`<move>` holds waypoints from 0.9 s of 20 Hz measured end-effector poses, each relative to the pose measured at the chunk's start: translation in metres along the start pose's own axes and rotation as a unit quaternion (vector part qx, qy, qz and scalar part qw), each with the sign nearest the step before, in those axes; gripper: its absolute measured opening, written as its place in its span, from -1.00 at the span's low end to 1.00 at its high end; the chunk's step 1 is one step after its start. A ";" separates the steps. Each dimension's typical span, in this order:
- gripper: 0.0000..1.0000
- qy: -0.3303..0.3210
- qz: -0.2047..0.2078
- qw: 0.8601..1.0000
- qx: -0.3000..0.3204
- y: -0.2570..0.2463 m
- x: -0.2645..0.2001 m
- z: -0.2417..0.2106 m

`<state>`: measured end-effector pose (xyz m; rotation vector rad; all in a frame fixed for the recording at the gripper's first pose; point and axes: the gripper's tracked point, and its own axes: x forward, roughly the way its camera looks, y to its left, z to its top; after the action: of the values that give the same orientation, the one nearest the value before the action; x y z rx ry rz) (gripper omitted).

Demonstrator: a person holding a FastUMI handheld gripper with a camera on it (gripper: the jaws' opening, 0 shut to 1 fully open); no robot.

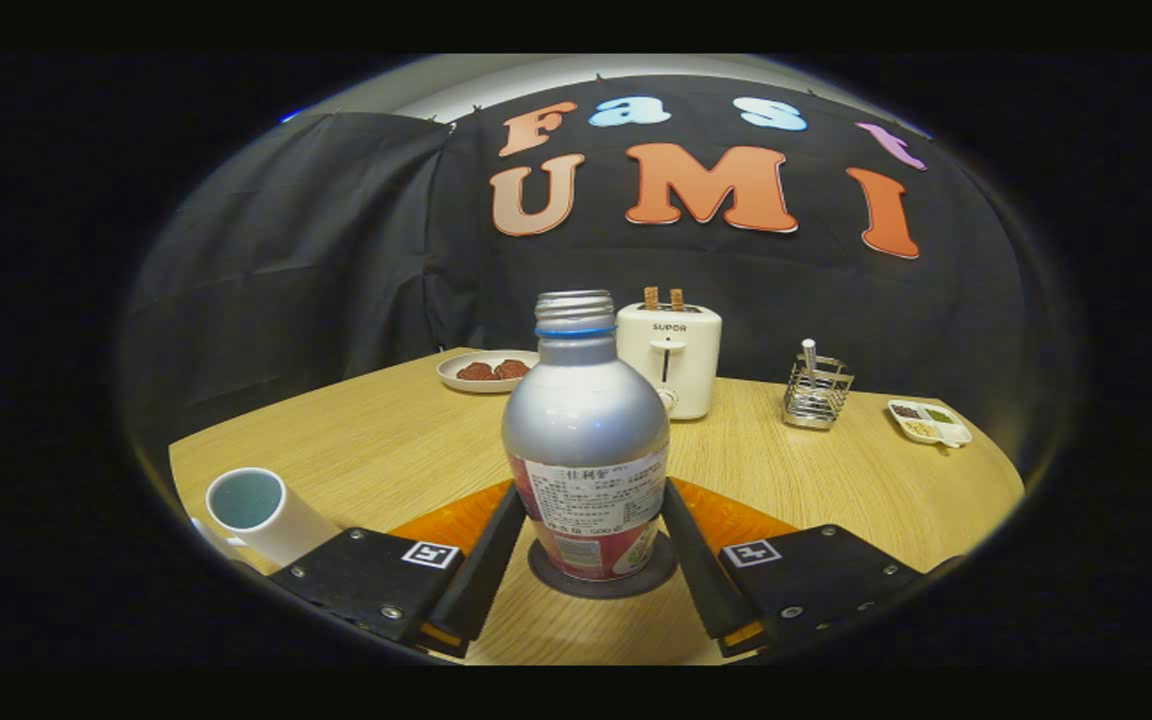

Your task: Take the bottle from table, then pour the juice into the cup, finally place the bottle on the coaster

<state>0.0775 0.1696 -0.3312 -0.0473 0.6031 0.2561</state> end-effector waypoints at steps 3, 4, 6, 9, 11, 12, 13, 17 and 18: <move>0.87 -0.017 0.007 1.000 0.003 0.000 -0.011 0.011; 0.90 -0.024 0.007 1.000 0.004 -0.001 -0.016 0.016; 0.94 -0.049 0.004 0.999 0.001 -0.004 -0.032 0.032; 0.95 -0.092 0.001 0.996 -0.003 -0.010 -0.063 0.060; 0.94 -0.121 -0.004 0.993 0.002 -0.016 -0.084 0.078; 0.94 -0.136 -0.010 0.991 0.005 -0.020 -0.096 0.087; 0.93 -0.148 -0.015 0.989 0.006 -0.024 -0.107 0.096; 0.94 -0.187 -0.033 0.982 0.010 -0.036 -0.150 0.122; 0.94 -0.196 -0.034 0.980 0.011 -0.039 -0.161 0.128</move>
<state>0.0306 0.1108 -0.1363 0.0050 0.2119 0.1848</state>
